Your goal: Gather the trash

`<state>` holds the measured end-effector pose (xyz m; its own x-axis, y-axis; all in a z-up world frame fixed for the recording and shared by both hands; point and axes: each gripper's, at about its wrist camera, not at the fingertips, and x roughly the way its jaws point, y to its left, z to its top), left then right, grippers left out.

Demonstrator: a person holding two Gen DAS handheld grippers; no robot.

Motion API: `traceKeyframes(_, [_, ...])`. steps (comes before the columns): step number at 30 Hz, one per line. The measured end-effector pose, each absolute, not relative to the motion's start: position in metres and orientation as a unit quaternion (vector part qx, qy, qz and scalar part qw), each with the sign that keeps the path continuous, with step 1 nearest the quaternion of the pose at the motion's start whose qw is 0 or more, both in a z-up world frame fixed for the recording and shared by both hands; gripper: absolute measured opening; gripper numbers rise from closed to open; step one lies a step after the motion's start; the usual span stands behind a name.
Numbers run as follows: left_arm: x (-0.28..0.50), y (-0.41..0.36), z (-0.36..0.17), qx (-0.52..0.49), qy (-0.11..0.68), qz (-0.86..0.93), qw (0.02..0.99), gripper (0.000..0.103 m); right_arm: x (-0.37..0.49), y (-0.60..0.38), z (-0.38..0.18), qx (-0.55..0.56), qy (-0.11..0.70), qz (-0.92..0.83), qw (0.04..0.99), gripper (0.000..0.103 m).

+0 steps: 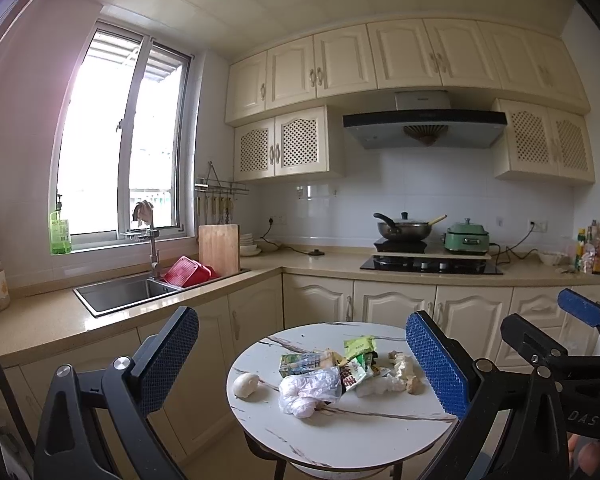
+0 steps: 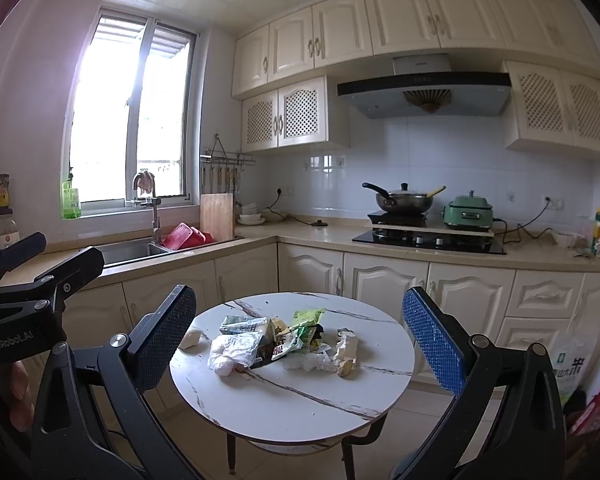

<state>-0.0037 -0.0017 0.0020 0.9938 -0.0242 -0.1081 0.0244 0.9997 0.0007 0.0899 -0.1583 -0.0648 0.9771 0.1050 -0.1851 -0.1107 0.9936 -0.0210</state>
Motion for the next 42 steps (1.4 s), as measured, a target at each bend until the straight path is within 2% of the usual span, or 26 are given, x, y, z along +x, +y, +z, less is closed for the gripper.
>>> traceKeyframes(30, [-0.002, -0.002, 0.002, 0.005, 0.059, -0.015, 0.998, 0.102, 0.097, -0.154, -0.072, -0.016, 0.095, 0.052, 0.994, 0.103])
traceKeyframes(42, [0.023, -0.005, -0.006, 0.01, 0.068, -0.015, 0.997, 0.102, 0.112, -0.159, -0.083, -0.012, 0.095, 0.049, 0.994, 0.103])
